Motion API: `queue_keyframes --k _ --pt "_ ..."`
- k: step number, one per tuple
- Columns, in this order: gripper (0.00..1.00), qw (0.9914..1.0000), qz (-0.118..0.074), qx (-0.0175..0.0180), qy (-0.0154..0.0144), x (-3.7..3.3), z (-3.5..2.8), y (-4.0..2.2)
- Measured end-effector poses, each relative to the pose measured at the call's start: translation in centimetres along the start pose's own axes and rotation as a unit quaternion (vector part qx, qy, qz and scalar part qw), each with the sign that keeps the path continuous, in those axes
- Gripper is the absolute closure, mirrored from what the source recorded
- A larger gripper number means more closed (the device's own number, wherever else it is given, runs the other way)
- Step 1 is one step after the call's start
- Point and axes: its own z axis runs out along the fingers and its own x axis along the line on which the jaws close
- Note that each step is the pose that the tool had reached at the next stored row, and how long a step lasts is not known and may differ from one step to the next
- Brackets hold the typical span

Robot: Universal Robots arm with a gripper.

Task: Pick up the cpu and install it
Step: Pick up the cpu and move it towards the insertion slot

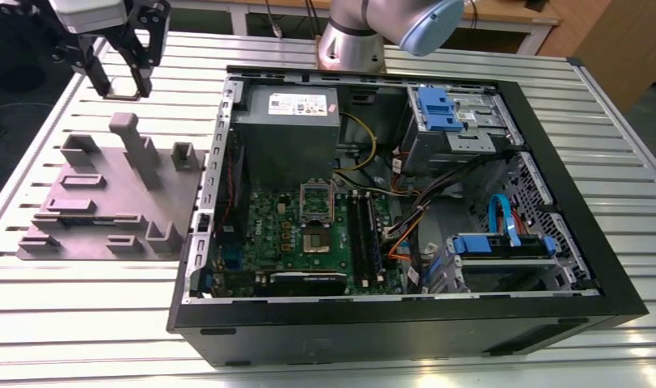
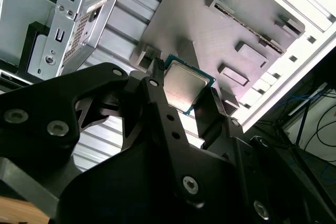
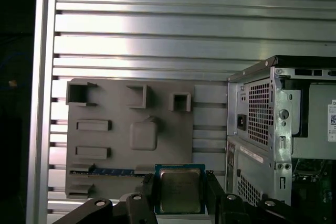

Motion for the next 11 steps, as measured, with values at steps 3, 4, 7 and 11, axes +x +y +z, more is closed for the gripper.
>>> queue_keyframes --k 3,4,7,11 --pt "0.53 1.00000 0.000 0.0000 0.0000 -0.12 0.00 0.00" --pt "0.53 1.00000 0.000 0.0000 0.0000 -0.16 0.00 0.00" --pt "0.53 1.00000 0.000 0.0000 0.0000 -0.28 0.00 -0.01" --pt "0.53 1.00000 0.000 0.0000 0.0000 -0.43 0.00 -0.01"
